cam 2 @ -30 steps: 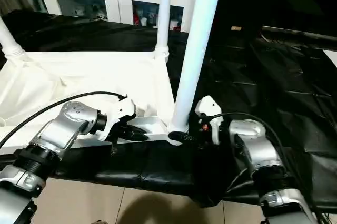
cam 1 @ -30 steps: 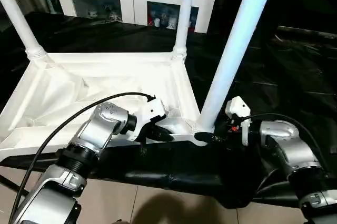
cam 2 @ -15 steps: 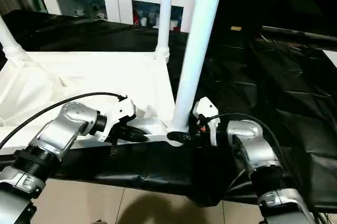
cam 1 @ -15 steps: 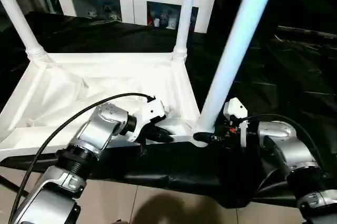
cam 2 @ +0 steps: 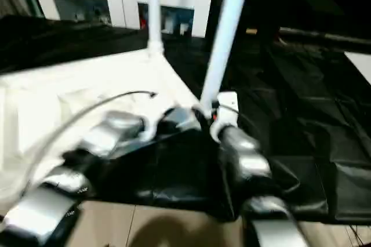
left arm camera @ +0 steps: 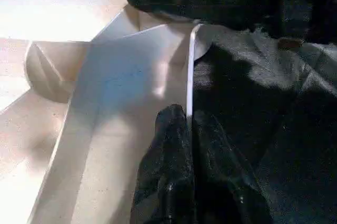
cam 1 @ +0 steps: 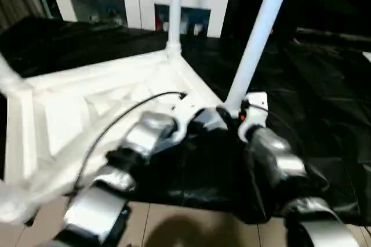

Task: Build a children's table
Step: Rotate leg to tighten

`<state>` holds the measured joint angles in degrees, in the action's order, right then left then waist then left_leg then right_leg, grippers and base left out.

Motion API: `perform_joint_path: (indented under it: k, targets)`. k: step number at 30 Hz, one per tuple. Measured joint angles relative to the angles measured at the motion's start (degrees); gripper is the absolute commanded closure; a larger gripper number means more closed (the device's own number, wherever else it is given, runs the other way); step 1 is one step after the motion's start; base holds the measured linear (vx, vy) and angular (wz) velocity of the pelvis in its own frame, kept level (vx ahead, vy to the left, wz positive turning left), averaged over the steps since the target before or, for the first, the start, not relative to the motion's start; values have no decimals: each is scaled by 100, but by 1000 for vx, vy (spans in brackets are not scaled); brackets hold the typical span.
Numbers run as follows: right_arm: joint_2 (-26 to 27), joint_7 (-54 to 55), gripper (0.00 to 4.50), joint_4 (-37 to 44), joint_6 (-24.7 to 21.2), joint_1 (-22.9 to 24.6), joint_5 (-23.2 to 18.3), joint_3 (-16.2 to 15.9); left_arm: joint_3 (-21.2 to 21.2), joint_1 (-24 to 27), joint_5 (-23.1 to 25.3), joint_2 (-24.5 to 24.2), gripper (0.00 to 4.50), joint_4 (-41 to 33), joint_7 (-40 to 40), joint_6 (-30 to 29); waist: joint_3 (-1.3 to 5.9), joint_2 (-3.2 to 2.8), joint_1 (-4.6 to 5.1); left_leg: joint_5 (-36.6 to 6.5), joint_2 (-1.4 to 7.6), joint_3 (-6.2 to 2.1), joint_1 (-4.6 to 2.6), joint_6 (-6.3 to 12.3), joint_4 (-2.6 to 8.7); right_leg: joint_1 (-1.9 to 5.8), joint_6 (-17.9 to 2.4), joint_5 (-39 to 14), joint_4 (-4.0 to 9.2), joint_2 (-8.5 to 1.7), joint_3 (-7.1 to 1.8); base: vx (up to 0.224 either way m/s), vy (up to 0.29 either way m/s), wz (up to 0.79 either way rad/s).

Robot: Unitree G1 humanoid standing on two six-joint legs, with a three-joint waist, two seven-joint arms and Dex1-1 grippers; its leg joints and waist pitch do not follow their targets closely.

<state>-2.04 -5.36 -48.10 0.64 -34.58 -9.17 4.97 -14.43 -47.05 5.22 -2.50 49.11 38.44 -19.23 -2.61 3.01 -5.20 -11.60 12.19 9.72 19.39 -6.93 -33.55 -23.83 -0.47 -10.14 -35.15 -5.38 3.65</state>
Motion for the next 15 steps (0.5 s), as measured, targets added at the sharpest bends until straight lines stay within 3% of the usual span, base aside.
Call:
perform_joint_path:
  k: [1,3,6,7,11,15]
  targets:
    - [27,31,178,-10,24,-3,80,-24,0,-30,16,15,450,75,-1,56,0,0,0,0,-3,0,0,0,-1,5,0,0,2,-1,-2,0,0,0]
    - [24,-26,108,-44,73,-2,128,-36,0,-52,23,34,450,135,-6,97,0,0,2,-2,-6,0,1,-3,0,9,1,1,5,-2,-6,0,0,0]
    - [-3,-456,102,-7,211,106,119,-98,12,-79,49,-49,450,193,-118,190,-3,5,32,-5,-8,-3,4,-8,0,6,4,5,5,0,-8,0,0,0]
    - [-56,-718,73,43,263,181,74,-131,27,-89,49,-112,450,218,-133,241,-7,11,51,-1,-7,-6,4,-2,0,1,7,10,5,2,-6,0,0,0]
    - [-367,-1573,47,178,237,286,-29,-272,59,-87,46,-233,450,224,46,326,-8,14,76,6,-3,-9,6,11,10,-9,9,9,5,7,-4,0,0,0]
    - [-1063,-2902,31,670,7,496,-58,-541,19,113,-17,-563,450,-128,798,334,-8,15,48,13,0,-8,4,22,33,-13,10,4,8,11,1,0,0,0]
